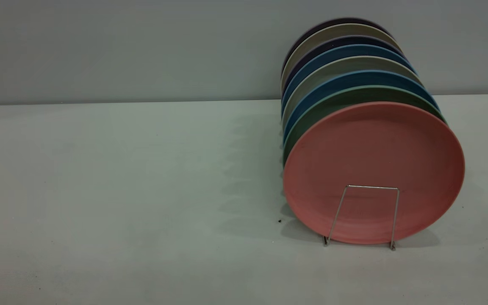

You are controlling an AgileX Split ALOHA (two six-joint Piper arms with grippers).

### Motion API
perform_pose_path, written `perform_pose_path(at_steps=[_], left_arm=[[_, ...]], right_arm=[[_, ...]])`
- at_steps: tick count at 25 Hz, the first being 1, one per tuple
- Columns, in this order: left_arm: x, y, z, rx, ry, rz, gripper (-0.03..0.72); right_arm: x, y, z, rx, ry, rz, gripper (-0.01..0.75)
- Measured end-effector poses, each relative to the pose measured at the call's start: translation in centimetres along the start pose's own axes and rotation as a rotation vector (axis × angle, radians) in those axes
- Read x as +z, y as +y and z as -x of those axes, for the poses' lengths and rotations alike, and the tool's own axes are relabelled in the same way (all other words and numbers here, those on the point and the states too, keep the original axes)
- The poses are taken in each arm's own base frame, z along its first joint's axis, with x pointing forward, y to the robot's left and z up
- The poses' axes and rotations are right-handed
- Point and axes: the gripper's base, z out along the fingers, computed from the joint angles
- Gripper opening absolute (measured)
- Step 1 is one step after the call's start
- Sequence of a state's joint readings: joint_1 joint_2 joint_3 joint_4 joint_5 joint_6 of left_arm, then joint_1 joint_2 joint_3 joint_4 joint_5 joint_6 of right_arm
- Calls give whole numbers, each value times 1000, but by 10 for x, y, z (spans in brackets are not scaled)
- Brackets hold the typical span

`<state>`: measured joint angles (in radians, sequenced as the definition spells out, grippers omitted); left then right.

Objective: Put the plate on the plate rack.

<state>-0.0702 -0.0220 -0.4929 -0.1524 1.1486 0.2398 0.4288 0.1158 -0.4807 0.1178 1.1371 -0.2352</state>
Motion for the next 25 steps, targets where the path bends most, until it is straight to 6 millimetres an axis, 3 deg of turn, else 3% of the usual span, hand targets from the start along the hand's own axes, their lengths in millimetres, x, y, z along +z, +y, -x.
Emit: perform_pose_path(at_steps=[5,17,25], left_arm=[[0,0,0,0,0,0,455],[0,0,0,-2,-2,-4,455],[0,-1,0,-8,-2,2,455]], right_arm=[[-5,1,-3,22,-42,-39,266],[-11,6,-9,221,-90,-348,266],[-11,6,-8,236,-87,-369,266]])
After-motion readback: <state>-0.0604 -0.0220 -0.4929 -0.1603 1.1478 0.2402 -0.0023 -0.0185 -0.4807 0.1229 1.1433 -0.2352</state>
